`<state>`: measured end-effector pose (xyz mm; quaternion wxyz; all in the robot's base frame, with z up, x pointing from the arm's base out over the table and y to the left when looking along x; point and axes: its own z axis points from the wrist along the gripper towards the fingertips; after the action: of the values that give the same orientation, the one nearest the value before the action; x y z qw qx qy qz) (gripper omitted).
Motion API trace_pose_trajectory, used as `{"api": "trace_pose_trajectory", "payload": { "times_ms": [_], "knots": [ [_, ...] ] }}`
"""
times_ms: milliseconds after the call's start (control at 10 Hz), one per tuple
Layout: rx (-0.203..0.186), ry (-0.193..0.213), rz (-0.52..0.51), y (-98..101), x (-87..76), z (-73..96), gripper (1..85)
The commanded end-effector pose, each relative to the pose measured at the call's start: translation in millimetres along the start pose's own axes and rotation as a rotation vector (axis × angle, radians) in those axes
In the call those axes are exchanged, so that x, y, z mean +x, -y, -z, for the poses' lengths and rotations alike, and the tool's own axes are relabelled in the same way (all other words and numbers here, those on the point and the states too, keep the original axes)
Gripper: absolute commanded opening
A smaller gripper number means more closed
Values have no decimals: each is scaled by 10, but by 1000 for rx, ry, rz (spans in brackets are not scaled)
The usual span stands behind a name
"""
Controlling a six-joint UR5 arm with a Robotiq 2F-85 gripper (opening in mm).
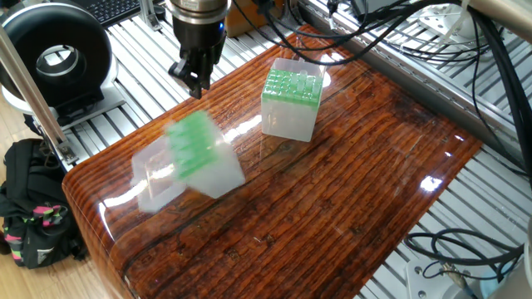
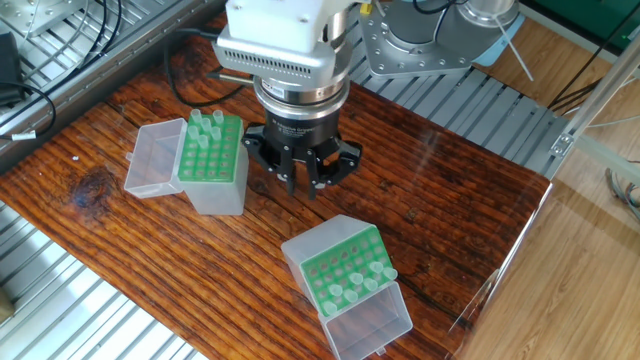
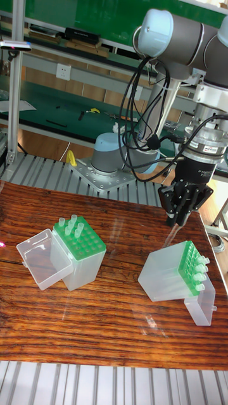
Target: Transfer all large pipette tips from one holder to another
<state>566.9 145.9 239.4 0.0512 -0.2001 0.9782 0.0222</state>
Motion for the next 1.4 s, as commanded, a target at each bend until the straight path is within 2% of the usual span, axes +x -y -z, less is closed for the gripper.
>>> {"api": "trace_pose_trajectory", "payload": {
  "times_ms": [0,500,800,1000,1200,1300],
  "knots": [
    [-2,11,-20,7,-63,18,273],
    [-8,28,-57,-61,-130,53,260],
    [74,-18,-68,-47,-116,133,230],
    [109,-29,-55,13,-111,142,227],
    [126,-29,-37,34,-121,167,220],
    [160,-38,-29,114,-105,197,220]
  ]
}}
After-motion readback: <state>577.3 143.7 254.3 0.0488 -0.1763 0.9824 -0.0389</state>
